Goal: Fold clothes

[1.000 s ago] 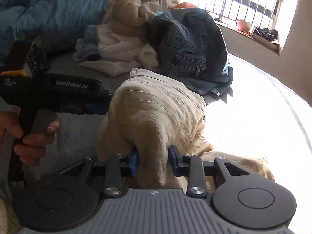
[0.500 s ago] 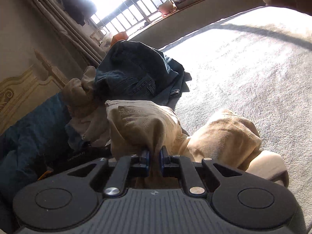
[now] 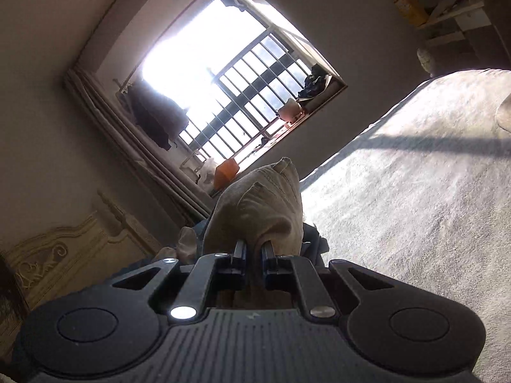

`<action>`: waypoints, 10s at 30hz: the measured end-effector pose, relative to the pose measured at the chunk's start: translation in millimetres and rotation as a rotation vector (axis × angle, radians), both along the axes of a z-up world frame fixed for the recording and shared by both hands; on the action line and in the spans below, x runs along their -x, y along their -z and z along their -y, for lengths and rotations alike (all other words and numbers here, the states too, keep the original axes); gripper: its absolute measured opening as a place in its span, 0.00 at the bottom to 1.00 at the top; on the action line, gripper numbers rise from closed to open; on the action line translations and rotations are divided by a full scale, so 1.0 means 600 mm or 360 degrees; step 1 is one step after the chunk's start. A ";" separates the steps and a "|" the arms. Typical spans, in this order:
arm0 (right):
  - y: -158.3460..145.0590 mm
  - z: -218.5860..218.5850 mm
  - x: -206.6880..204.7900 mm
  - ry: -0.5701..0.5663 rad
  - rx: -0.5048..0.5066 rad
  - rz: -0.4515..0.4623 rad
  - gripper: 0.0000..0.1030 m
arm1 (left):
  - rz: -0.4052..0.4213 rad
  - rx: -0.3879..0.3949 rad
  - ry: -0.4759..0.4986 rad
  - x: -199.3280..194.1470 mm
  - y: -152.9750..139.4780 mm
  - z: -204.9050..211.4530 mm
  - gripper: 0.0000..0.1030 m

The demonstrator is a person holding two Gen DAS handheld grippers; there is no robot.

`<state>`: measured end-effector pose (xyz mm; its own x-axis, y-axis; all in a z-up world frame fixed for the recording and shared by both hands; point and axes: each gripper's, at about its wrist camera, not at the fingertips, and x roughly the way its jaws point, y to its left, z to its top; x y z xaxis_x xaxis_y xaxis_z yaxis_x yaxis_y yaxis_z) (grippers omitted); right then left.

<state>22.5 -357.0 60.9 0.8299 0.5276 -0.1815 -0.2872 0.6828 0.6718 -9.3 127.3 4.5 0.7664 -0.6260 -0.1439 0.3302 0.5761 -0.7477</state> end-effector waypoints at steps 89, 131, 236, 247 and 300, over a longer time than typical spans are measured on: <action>0.224 -0.083 -0.184 -0.0335 -0.0189 -0.0799 0.91 | -0.0776 -0.0500 -0.0711 0.266 0.098 -0.303 0.32; 0.267 -0.491 0.030 -0.1012 0.1444 -0.0278 0.98 | -0.0570 -0.0583 -0.0187 -0.010 0.169 -0.094 0.46; 0.350 0.074 0.078 0.0834 -0.1294 -0.0952 0.49 | -0.0553 0.0407 -0.0015 -0.055 0.178 -0.092 0.03; 0.140 -0.192 -0.054 -0.0306 0.0855 -0.0786 0.50 | -0.0630 0.0286 0.0087 -0.076 0.186 -0.053 0.14; 0.258 -0.103 -0.378 0.0166 0.1726 -0.0647 0.73 | -0.0560 -0.0182 -0.0230 -0.103 0.231 -0.115 0.54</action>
